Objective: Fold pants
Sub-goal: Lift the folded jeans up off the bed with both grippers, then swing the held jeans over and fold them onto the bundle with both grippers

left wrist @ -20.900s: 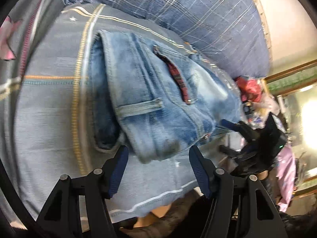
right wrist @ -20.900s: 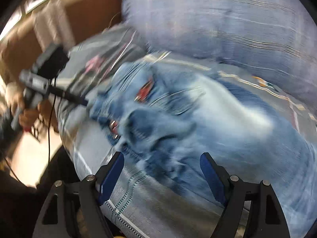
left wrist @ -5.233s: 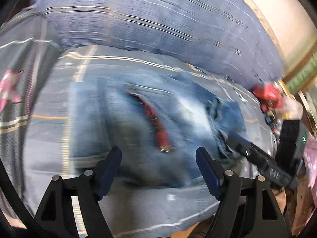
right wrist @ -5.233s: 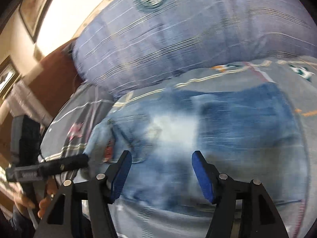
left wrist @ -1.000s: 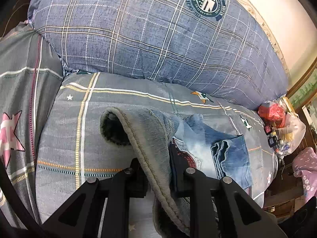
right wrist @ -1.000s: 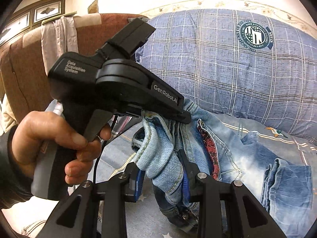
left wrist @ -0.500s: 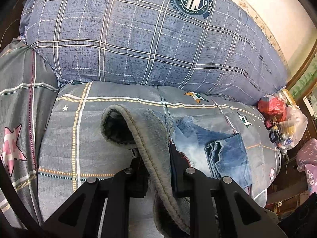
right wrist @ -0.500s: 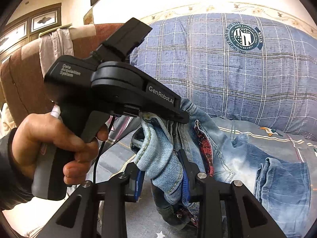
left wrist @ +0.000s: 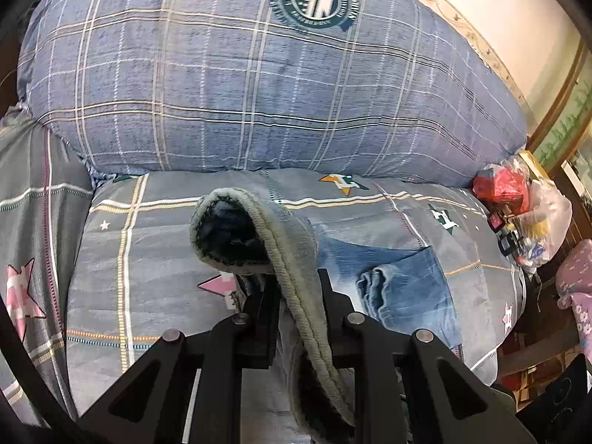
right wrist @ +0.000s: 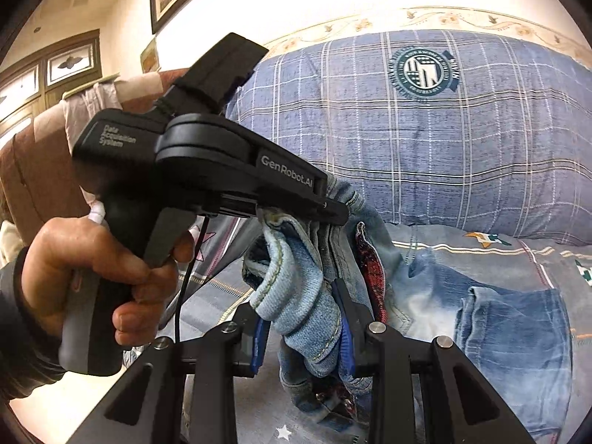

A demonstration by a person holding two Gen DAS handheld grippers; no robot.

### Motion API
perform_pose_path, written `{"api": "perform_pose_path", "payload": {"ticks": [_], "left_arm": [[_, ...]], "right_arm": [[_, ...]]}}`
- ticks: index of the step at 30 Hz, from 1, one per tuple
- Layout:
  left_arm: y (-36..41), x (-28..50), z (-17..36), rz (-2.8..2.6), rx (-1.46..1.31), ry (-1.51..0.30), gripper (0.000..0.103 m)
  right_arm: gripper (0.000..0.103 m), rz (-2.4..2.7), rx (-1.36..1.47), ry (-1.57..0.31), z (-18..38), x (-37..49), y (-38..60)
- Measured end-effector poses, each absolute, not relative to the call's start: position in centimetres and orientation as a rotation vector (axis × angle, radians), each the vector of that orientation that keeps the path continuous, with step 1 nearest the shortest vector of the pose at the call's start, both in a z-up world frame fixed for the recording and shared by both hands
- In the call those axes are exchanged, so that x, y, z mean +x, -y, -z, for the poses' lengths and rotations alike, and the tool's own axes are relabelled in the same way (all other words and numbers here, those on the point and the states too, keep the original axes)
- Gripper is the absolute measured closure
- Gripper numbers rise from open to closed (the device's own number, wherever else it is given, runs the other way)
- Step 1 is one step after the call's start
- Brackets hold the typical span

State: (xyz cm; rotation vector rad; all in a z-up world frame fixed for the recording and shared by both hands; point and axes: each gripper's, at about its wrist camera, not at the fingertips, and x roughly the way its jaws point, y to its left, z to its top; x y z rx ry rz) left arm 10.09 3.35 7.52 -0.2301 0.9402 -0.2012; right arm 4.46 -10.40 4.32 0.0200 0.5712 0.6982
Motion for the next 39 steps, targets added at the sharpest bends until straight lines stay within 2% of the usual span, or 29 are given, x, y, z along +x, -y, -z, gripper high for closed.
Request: {"api": "perform_pose_path", "payload": {"ticks": [21,39], "left_arm": [[7.2,11.7,-9.1,0.316,-0.094,-0.931,0.085],[18.7,14.1,-7.9,0.416,0.037,-0.991,0.085]], "right_arm": [[0.071,-0.586,0.137,-0.543,-4.6,3.7,18.7],[0.071,-0.456,0.29,-0.533,-3.1,3.8,28.4]]}}
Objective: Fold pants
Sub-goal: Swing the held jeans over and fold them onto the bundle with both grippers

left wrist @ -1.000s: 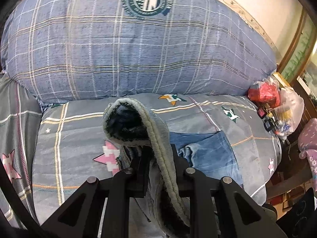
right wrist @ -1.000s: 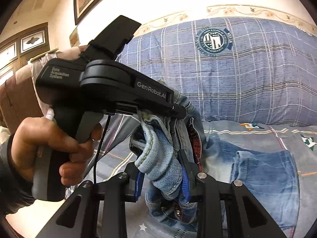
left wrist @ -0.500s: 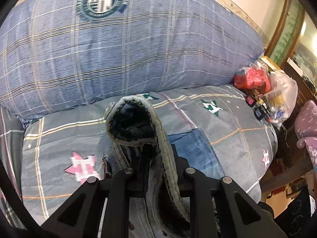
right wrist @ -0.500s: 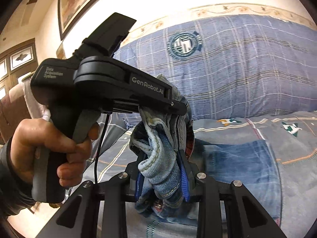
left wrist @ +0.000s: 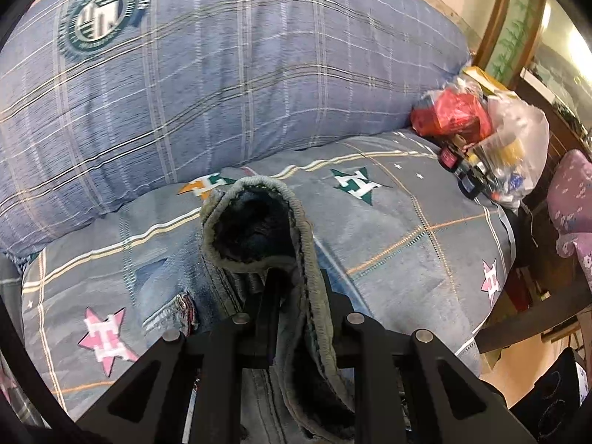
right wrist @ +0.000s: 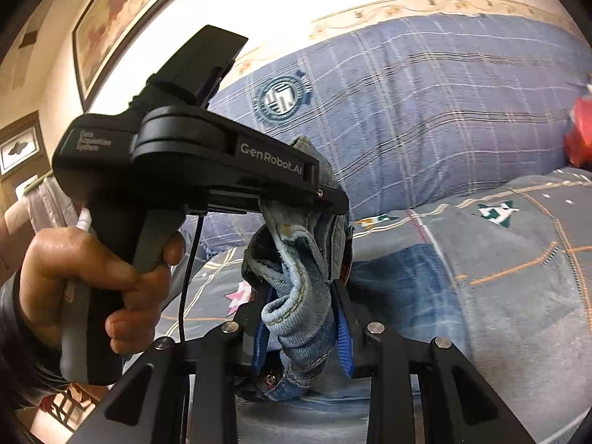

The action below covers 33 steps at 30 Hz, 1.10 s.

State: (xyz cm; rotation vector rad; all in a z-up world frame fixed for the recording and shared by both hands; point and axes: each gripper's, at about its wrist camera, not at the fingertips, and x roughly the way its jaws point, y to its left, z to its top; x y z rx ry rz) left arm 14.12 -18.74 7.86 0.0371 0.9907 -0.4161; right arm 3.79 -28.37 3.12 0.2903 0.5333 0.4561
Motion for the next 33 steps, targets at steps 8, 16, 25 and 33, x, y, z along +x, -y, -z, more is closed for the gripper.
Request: {"api": "perform_pose_path", "payload": {"ticks": [8,16,25,33], "left_arm": [[22.3,16.3,-4.3,0.408,0.072,-1.085,0.084],[23.3,18.0,-1.7,0.437,0.005,-1.172,0.058],[17.1,16.8,-4.7,0.442,-0.138,-1.088,0.044],[7.8,10.6,-2.5,0.349,-0.187,-1.084,0.045]], "right_arm": [[0.071,-0.402,0.388,-0.585,-0.8,4.4,31.6],[0.071,-0.373,0.563,-0.686,2.9,6.0,34.1],[0.056,-0.283,0.788,-0.783,6.6,6.7,37.4],[0.029,-0.13,0.671,-0.629,2.0,4.3,39.1]]}}
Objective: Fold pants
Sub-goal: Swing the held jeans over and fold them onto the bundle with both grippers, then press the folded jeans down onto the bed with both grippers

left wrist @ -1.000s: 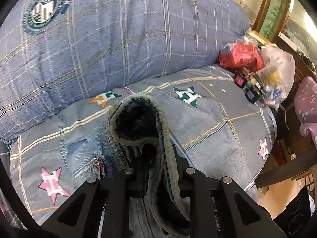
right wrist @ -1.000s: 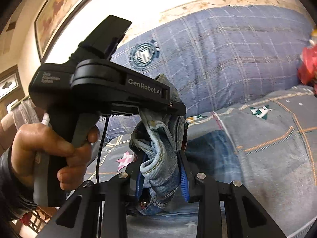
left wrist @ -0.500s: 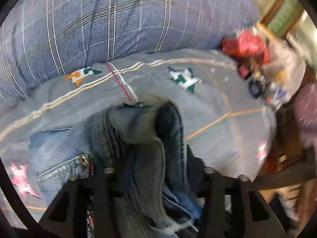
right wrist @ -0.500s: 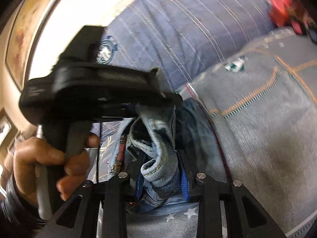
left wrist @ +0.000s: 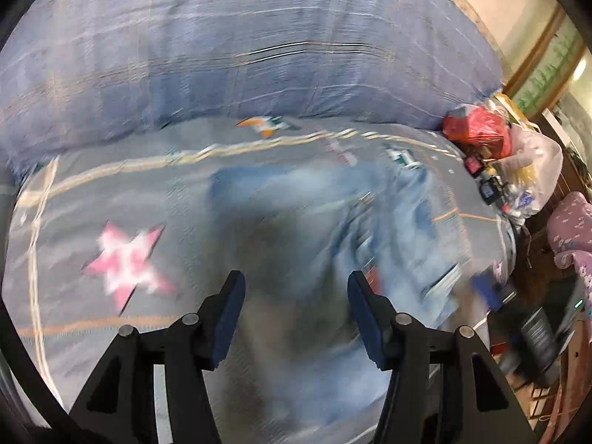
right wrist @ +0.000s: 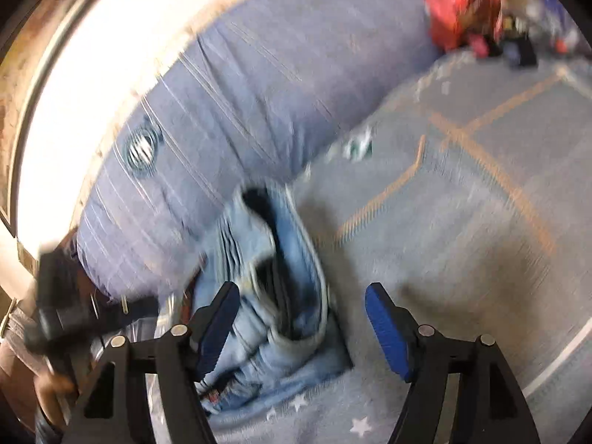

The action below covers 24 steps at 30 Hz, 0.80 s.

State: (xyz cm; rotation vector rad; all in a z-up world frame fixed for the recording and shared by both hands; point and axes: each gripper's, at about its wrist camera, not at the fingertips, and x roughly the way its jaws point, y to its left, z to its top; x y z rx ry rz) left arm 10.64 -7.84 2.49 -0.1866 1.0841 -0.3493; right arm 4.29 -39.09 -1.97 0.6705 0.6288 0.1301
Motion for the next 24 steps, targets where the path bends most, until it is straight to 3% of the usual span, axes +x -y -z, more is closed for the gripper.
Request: {"api": "perform_pose_path", "payload": {"ticks": [3,7,9,10,11,18,24], "left_arm": [[6.8,9.8,-1.4,0.367,-0.24,-1.103,0.045],[8.3,9.2,-0.8,0.418,-0.241,-1.107,0.045],[9.6,9.0,-1.0,0.443,-0.206,-1.1,0.045],[10.1,8.9,-1.1,0.448,-0.189,-1.099,0.045],[10.6,8.9,-1.2,0.455,-0.177,-1.097,0.045],[12.2,9.3,-0.8,0.456,-0.109,-1.105,0.045],[12.6,9.4,1.3,0.441,-0.061,-1.115,0.04]], "right_arm": [[0.029,-0.216,0.597,-0.588,-0.1,4.8,38.2],[0.031,-0.318,0.522,-0.678,-0.2,7.4,35.5],[0.048,-0.311,0.491,-0.751,0.8,8.2,34.4],[0.076,-0.304,0.487,-0.772,1.3,8.3,34.2],[0.083,-0.287,0.476,-0.789,1.5,8.5,33.9],[0.087,-0.207,0.345,-0.693,-1.7,5.4,33.3],[0.087,-0.135,0.4,-0.847,3.5,6.8,34.5]]}}
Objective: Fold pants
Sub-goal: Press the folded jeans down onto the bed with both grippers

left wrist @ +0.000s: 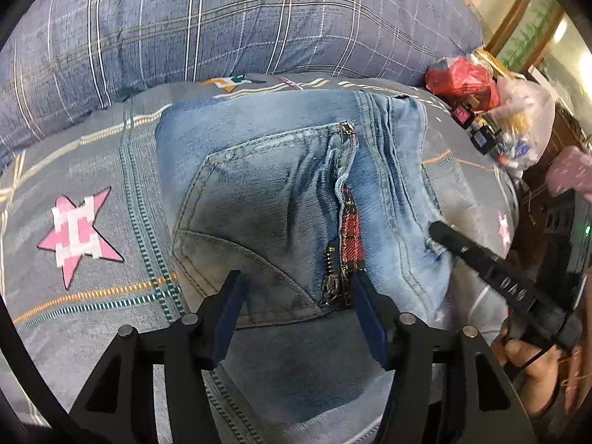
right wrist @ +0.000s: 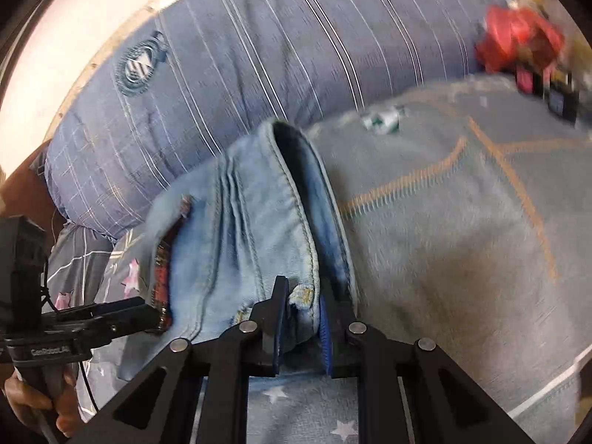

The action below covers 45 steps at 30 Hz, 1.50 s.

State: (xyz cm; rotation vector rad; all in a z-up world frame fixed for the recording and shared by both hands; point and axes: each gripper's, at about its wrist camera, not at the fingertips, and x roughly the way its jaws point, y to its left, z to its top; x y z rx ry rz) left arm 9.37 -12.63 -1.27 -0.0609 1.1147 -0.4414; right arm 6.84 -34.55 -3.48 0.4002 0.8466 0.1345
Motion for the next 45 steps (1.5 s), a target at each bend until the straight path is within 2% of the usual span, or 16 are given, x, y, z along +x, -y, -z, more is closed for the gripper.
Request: {"api": "perform_pose_path", "payload": {"ticks": [3,7,9,10,11,15,18,22,35,37,40,45], "left_arm": [[12.6,9.3,0.5,0.433,-0.043,-1.113,0.04],[11.8,9.2,-0.7,0.417,-0.066,-1.083,0.04],[11.3,9.3,-1.3,0.41,-0.088,-1.064,0.038],[11.2,9.4,-1.5,0.404,-0.096,-1.055,0.037],[11.1,9.5,-1.5,0.4,-0.097,-1.052,0.036],[11.5,10.2,0.0,0.38,-0.076,-1.091,0.036],[11.5,10.2,1.2,0.373,-0.089,-1.105,0.025],[11.0,10.3,1.8,0.392,-0.112,-1.107,0.021],[8.2,9.9,0.1,0.454,-0.202,-1.043,0.021],[7.1,10.1,0.1,0.443,-0.237,-1.054,0.02],[5.6,10.5,0.4,0.417,-0.285,-1.076,0.02],[4.6,10.4,0.6,0.408,-0.323,-1.097,0.02]], "right_arm": [[0.085,-0.133,0.441,-0.833,2.8,6.8,35.1],[0.076,-0.105,0.42,-0.785,0.1,6.5,35.4],[0.058,-0.086,0.396,-0.741,-1.3,6.5,35.6],[0.038,-0.084,0.389,-0.721,-1.8,6.8,35.3],[0.034,-0.086,0.386,-0.704,-2.3,7.0,35.3],[0.034,-0.124,0.359,-0.68,-3.0,8.5,34.3],[0.034,-0.161,0.355,-0.713,-1.5,9.8,32.9],[0.034,-0.16,0.354,-0.899,3.8,11.4,31.9],[0.034,-0.172,0.491,-0.753,1.3,8.2,35.2],[0.034,-0.164,0.504,-0.754,1.2,7.7,35.6],[0.028,-0.151,0.53,-0.772,1.5,6.9,36.6],[0.027,-0.143,0.582,-0.795,2.4,5.7,38.1]]}}
